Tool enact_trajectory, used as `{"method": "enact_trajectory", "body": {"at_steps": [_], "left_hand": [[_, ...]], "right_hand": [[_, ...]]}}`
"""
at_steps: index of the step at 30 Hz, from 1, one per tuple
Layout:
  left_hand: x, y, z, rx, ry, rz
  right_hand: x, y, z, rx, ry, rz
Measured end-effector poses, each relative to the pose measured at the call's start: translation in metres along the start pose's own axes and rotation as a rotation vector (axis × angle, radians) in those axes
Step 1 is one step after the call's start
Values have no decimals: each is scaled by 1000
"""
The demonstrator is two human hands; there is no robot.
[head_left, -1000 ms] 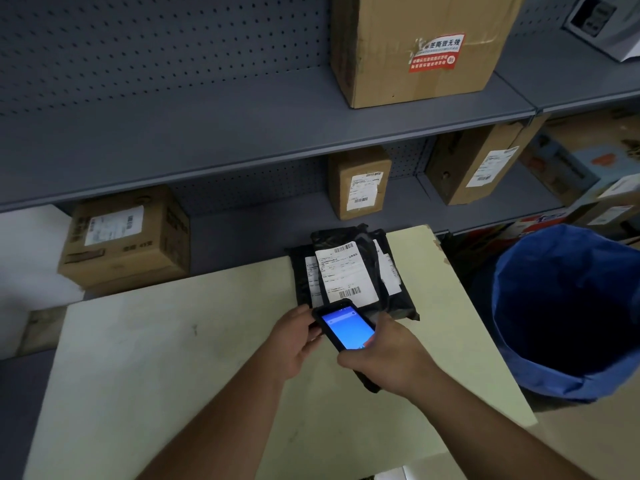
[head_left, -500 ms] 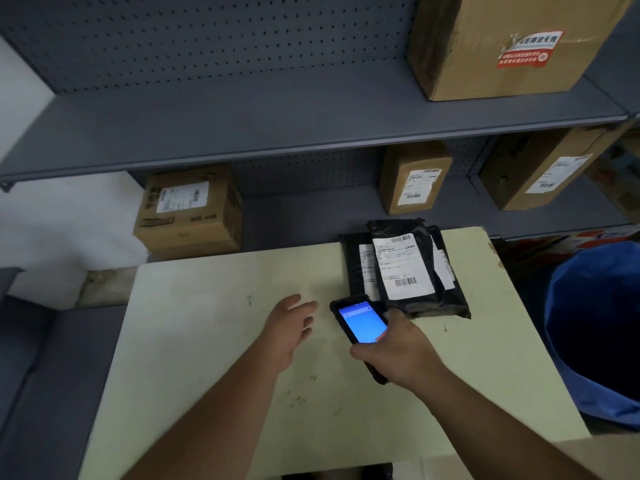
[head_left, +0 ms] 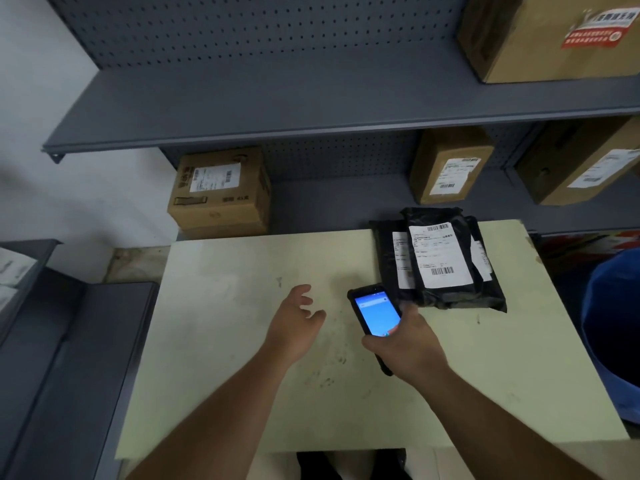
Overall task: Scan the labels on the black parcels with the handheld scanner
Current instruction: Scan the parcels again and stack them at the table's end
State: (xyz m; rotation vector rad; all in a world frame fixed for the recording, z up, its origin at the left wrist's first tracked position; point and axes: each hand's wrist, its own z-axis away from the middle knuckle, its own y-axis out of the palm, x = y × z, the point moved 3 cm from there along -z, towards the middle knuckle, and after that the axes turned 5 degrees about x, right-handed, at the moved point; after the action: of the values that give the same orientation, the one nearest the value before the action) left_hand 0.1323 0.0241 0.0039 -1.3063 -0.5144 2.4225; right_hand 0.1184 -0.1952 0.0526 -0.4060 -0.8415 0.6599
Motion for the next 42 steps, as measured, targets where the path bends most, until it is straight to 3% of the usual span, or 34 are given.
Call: {"method": "enact_trajectory", "body": {"at_steps": [7, 13, 30, 42], "left_hand": [[21, 8, 10, 37, 30, -122], [35, 19, 15, 62, 17, -116], [82, 43, 30, 66, -4, -178], [105, 47, 43, 84, 50, -352]], "right_hand": [[-15, 22, 3, -31, 67, 34], [-33, 34, 4, -72, 107, 217], [-92, 92, 7, -20, 311, 200], [-99, 119, -2, -32, 320, 247]]}}
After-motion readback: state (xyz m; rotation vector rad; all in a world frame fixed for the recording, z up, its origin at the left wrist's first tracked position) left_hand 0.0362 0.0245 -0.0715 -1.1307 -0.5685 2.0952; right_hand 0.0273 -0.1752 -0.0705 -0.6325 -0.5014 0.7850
